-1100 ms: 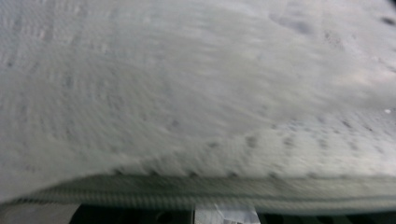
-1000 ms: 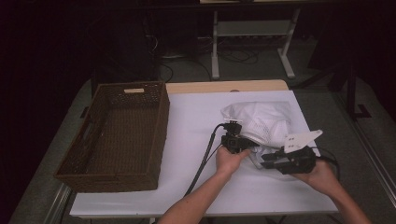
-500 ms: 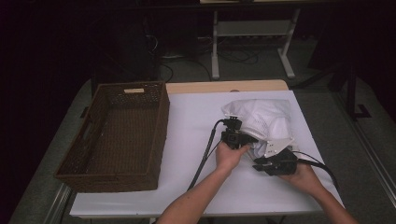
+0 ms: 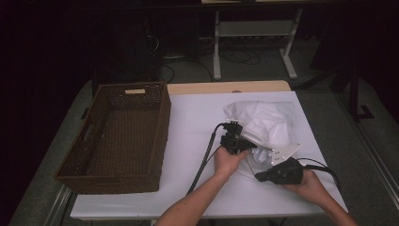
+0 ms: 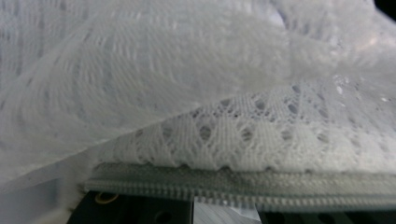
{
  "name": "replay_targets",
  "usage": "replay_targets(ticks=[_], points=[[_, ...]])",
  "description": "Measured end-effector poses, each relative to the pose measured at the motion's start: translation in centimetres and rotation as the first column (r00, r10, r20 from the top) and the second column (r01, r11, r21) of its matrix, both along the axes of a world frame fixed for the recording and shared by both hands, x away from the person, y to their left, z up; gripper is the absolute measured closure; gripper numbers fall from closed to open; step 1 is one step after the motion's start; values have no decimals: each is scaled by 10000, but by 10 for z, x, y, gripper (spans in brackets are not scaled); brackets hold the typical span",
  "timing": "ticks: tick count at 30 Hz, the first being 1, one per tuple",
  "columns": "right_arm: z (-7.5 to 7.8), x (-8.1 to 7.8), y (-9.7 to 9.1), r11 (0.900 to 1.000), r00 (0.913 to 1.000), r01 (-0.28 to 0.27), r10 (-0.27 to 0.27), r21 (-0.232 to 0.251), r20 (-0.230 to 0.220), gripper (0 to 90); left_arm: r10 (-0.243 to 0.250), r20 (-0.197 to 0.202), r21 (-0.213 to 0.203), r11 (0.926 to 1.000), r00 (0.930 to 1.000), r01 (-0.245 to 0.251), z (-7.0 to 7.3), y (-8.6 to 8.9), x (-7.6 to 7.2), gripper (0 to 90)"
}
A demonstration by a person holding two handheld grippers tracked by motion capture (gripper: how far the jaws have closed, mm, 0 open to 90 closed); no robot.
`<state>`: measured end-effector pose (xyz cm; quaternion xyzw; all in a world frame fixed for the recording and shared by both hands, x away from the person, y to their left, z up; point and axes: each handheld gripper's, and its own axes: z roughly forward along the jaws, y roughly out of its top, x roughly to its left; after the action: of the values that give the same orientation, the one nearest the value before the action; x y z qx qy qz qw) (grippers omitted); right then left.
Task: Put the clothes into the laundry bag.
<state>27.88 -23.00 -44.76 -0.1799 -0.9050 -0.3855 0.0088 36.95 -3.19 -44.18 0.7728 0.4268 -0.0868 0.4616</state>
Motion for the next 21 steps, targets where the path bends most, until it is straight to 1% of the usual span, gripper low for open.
replay_targets(ticks=[1, 4, 6, 7, 9, 10, 11, 12, 13, 14, 16, 17, 18, 19, 21], points=[[0, -4, 0, 9999, 9999, -136, 137, 67, -73, 892, 52, 14, 17, 10000, 10000, -52, -1, 1, -2, 793], [-1, -14, 1, 9989, 9984, -464, 463, -18, -321, 893, 168, 231, 189, 9997, 9996, -173, -2, 3, -6, 791], [-3, -22, 1, 9967, 9951, -801, 806, 115, -581, 893, 193, 258, 177, 9996, 9995, -198, -5, 5, -8, 791], [-4, -25, 2, 9963, 9945, -851, 854, 72, -604, 893, 152, 209, 148, 9998, 9997, -156, -7, 4, -8, 790], [-6, -26, 3, 9952, 9940, -933, 914, -292, -604, 890, 78, 217, 215, 9997, 9997, -83, -9, 4, -11, 772], [-6, -25, 2, 9963, 9948, -810, 790, -298, -649, 882, -45, 210, 270, 9996, 9998, 40, -9, 4, -12, 758], [-4, -23, 2, 9970, 9949, -751, 737, -177, -692, 871, -116, 207, 298, 9995, 9997, 110, -9, 4, -14, 744], [0, -21, 1, 9978, 9960, -658, 655, -30, -603, 833, -233, 240, 398, 9990, 9994, 223, -8, 6, -16, 731], [5, -19, 0, 9986, 9979, -481, 489, 204, -421, 786, -466, 255, 494, 9978, 9986, 453, -7, 8, -19, 716], [12, -17, -2, 9986, 9989, -357, 369, 378, -300, 778, -599, 173, 491, 9971, 9981, 590, -6, 10, -21, 698], [27, -13, -6, 9982, 9998, -91, 81, 586, 162, 728, -849, 141, 522, 9951, 9963, 841, -4, 16, -27, 667], [34, -11, -8, 9971, 9997, -30, 11, 762, 255, 723, -925, 88, 446, 9948, 9957, 920, -3, 20, -30, 652], [41, -10, -9, 9964, 9990, 11, -49, 849, 444, 713, -1017, 36, 377, 9941, 9948, 1015, -2, 23, -33, 638], [48, -9, -9, 9966, 9972, 56, -117, 817, 740, 693, -1117, -20, 348, 9931, 9937, 1117, -1, 27, -36, 625], [59, -6, -11, 9970, 9932, 227, -310, 743, 1125, 672, -1221, -37, 434, 9916, 9925, 1221, 2, 33, -41, 598]])
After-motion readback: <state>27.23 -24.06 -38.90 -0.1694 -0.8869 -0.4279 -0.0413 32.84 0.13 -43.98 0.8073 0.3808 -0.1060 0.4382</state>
